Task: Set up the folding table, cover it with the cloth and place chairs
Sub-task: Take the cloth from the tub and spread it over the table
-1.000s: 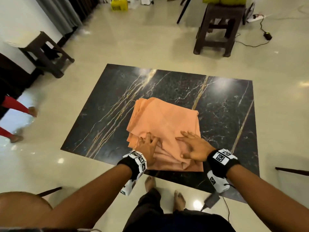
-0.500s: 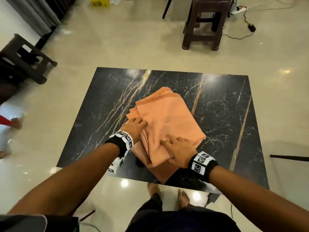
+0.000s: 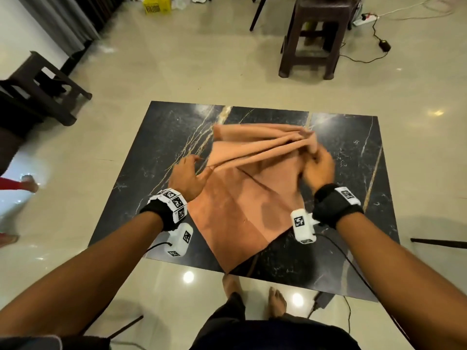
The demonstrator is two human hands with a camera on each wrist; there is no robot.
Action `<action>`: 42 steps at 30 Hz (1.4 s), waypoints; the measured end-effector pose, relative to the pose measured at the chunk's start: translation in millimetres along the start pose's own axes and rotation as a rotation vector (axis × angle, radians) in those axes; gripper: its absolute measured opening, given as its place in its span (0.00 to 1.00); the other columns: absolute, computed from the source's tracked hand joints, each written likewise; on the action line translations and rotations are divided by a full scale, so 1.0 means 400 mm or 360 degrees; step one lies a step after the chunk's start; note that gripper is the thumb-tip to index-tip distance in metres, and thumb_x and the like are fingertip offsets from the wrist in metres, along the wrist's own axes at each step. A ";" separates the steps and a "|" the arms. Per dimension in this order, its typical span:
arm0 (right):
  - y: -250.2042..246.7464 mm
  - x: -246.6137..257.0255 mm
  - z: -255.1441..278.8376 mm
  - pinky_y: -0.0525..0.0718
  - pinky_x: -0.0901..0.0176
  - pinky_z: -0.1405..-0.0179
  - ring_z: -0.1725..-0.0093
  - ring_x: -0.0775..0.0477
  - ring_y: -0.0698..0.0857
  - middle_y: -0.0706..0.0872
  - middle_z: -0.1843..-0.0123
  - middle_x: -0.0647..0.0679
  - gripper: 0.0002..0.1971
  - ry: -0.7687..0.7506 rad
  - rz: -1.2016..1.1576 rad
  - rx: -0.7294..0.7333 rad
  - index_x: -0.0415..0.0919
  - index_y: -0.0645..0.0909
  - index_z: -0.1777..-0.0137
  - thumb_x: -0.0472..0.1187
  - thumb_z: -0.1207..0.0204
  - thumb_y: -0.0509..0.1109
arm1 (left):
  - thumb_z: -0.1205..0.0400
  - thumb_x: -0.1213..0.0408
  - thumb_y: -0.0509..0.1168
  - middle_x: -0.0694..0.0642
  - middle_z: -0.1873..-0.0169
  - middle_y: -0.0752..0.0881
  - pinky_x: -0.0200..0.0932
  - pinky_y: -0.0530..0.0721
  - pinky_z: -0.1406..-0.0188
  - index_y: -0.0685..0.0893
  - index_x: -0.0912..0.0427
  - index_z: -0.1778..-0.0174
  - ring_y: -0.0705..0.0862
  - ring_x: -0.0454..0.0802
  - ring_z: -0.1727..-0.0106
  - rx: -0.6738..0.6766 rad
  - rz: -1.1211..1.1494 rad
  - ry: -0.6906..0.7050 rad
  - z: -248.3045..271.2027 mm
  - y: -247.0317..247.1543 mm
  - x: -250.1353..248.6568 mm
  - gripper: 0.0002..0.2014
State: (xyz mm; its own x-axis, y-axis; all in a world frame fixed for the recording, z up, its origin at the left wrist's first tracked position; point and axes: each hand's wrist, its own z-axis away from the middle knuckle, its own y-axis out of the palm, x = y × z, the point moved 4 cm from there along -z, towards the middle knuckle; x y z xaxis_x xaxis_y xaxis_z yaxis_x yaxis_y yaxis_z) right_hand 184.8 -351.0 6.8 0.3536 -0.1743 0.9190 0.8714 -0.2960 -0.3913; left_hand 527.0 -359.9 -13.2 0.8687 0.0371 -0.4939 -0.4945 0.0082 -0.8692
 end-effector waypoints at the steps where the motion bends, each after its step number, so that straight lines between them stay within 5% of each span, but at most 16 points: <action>1: -0.052 -0.044 -0.012 0.88 0.41 0.48 0.45 0.42 0.88 0.91 0.45 0.47 0.14 0.0136 -0.0109 -0.0197 0.50 0.87 0.39 0.46 0.20 0.66 | 0.18 0.48 0.67 0.63 0.36 0.82 0.55 0.77 0.36 0.78 0.62 0.31 0.80 0.62 0.35 0.0012 0.0010 0.0034 0.004 0.008 -0.021 0.25; 4: -0.175 -0.192 0.000 0.91 0.42 0.58 0.45 0.33 0.89 0.90 0.44 0.41 0.16 0.0558 -0.0378 -0.0509 0.48 0.87 0.39 0.46 0.24 0.66 | 0.19 0.49 0.67 0.62 0.36 0.82 0.55 0.76 0.34 0.78 0.61 0.31 0.80 0.61 0.34 0.0241 0.0037 0.0184 0.026 0.070 -0.096 0.25; 8: -0.265 -0.383 0.099 0.90 0.44 0.61 0.55 0.31 0.90 0.87 0.43 0.31 0.10 0.1061 -0.0388 -0.0458 0.38 0.81 0.41 0.41 0.17 0.65 | 0.23 0.43 0.67 0.58 0.39 0.83 0.53 0.76 0.36 0.79 0.54 0.32 0.80 0.60 0.36 0.0745 -0.0324 0.0394 0.090 0.202 -0.201 0.26; 11: -0.331 -0.548 0.158 0.90 0.34 0.52 0.57 0.31 0.91 0.89 0.49 0.34 0.25 0.1102 0.0142 -0.0331 0.46 0.81 0.51 0.70 0.26 0.68 | 0.31 0.36 0.66 0.56 0.30 0.75 0.58 0.72 0.27 0.71 0.46 0.26 0.72 0.63 0.26 0.1079 -0.0564 0.0395 0.167 0.314 -0.232 0.37; 14: -0.368 -0.671 0.192 0.91 0.33 0.53 0.60 0.33 0.92 0.91 0.58 0.41 0.29 0.1075 0.0309 -0.0220 0.44 0.80 0.56 0.73 0.36 0.66 | 0.33 0.39 0.74 0.56 0.22 0.62 0.72 0.65 0.23 0.60 0.41 0.20 0.53 0.69 0.16 0.1137 -0.0736 0.0361 0.231 0.366 -0.235 0.47; 18: -0.362 -0.571 0.251 0.91 0.35 0.52 0.64 0.37 0.92 0.92 0.64 0.44 0.25 0.1067 0.0236 -0.0113 0.42 0.84 0.53 0.65 0.34 0.69 | 0.33 0.47 0.78 0.54 0.20 0.57 0.77 0.67 0.28 0.56 0.42 0.19 0.48 0.68 0.15 0.1078 -0.0776 0.0347 0.239 0.351 -0.227 0.50; 23: -0.351 -0.496 0.343 0.88 0.49 0.60 0.64 0.36 0.92 0.91 0.70 0.40 0.23 0.1183 0.0341 0.0390 0.33 0.86 0.52 0.56 0.18 0.70 | 0.32 0.49 0.77 0.52 0.20 0.58 0.75 0.66 0.26 0.58 0.42 0.19 0.51 0.65 0.14 0.1096 -0.0951 0.0334 0.193 0.314 -0.178 0.48; 27: -0.359 -0.431 0.391 0.88 0.52 0.54 0.69 0.52 0.91 0.91 0.73 0.50 0.23 0.0932 0.0736 0.0764 0.41 0.88 0.61 0.60 0.18 0.67 | 0.27 0.60 0.73 0.53 0.19 0.59 0.76 0.69 0.28 0.56 0.46 0.18 0.56 0.67 0.16 0.1039 -0.1221 0.0314 0.147 0.281 -0.150 0.44; 32: -0.368 -0.341 0.350 0.81 0.54 0.65 0.67 0.46 0.86 0.85 0.73 0.52 0.21 0.0458 0.0955 0.0424 0.47 0.82 0.69 0.61 0.21 0.65 | 0.18 0.59 0.61 0.56 0.20 0.65 0.73 0.68 0.28 0.61 0.53 0.17 0.62 0.65 0.20 0.1038 -0.1142 0.0040 0.114 0.257 -0.179 0.31; 36: -0.319 -0.265 0.251 0.85 0.51 0.53 0.55 0.46 0.86 0.89 0.57 0.53 0.07 0.0155 0.0939 0.0391 0.51 0.85 0.52 0.52 0.23 0.73 | 0.21 0.46 0.63 0.64 0.28 0.71 0.64 0.76 0.34 0.65 0.57 0.23 0.71 0.71 0.28 0.1010 -0.0880 -0.0079 0.144 0.265 -0.216 0.33; 42: -0.124 -0.221 0.080 0.76 0.45 0.31 0.32 0.37 0.80 0.80 0.28 0.44 0.29 -0.0287 0.1422 0.1136 0.50 0.77 0.25 0.53 0.26 0.75 | 0.21 0.35 0.61 0.67 0.26 0.69 0.66 0.76 0.32 0.56 0.54 0.17 0.75 0.71 0.29 0.1063 -0.0843 -0.0114 0.219 0.276 -0.192 0.42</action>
State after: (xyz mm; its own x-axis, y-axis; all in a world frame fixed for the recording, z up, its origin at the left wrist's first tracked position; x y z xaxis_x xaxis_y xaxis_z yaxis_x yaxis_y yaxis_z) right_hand 121.3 -291.0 -53.5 0.9336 0.0995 0.3443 0.2600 0.4731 -0.8418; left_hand 403.0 -274.3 -69.1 0.9972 -0.0752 -0.0045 0.0439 0.6287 -0.7764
